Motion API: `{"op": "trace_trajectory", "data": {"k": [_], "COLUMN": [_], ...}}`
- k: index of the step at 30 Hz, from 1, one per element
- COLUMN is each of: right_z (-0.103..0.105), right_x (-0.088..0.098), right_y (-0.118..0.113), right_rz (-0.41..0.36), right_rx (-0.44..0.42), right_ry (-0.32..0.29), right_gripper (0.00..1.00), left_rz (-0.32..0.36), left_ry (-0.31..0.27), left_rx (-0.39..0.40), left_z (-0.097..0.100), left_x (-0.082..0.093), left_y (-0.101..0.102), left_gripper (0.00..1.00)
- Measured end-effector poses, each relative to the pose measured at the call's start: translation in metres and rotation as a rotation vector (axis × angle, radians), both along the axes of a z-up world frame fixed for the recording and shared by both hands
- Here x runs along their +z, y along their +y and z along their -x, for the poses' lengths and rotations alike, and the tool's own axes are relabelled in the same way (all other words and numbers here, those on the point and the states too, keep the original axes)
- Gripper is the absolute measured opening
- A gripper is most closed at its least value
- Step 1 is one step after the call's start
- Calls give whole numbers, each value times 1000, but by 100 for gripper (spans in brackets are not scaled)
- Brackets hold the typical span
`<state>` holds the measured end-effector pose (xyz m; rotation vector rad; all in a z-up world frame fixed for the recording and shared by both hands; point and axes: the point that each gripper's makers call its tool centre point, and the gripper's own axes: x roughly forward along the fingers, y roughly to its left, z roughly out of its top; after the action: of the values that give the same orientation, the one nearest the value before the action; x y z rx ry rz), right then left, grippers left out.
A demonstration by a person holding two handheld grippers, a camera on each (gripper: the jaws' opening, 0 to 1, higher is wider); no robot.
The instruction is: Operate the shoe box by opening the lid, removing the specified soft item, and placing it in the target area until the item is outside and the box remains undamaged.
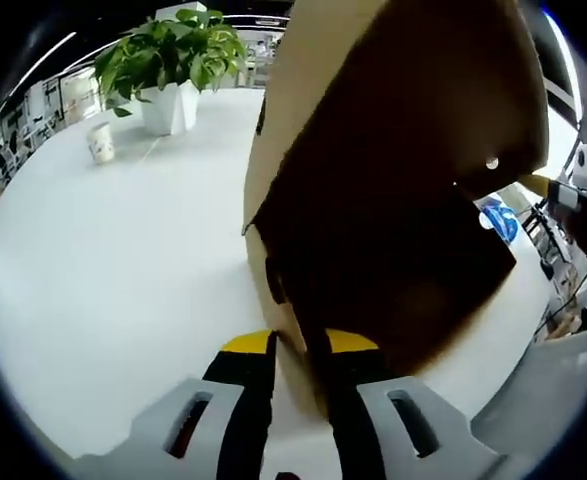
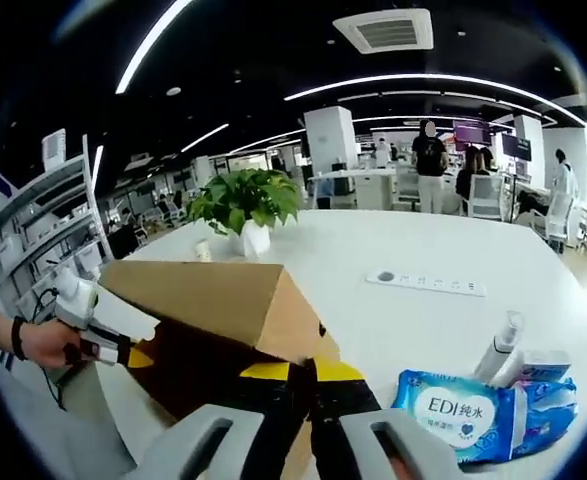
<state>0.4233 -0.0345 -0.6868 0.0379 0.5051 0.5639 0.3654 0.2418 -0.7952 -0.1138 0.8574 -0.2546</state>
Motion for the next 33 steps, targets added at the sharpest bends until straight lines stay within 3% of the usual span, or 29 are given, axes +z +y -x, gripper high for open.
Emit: {"op": "trace_trajectory", "data": {"k": [6, 14, 21, 33], "right_z": [6, 17, 28, 36], "right_x": [-5, -14, -24, -33], "right_y": [0, -1, -2, -6], "right_rz": [-19, -21, -18, -14], "right_rx": [-11, -12, 2, 5], "right_ry": [16, 42, 70, 94], "right_gripper": [1, 1, 0, 0], "left_rz": [-17, -49, -18, 4], "left_ry": [-29, -115, -158, -166], "left_rx": [-22, -82, -106, -104], "left_z": [7, 12, 18, 28], "left_x": [14, 43, 50, 54], "left_y": [1, 4, 6, 10], "left_gripper": [17, 15, 14, 11]}}
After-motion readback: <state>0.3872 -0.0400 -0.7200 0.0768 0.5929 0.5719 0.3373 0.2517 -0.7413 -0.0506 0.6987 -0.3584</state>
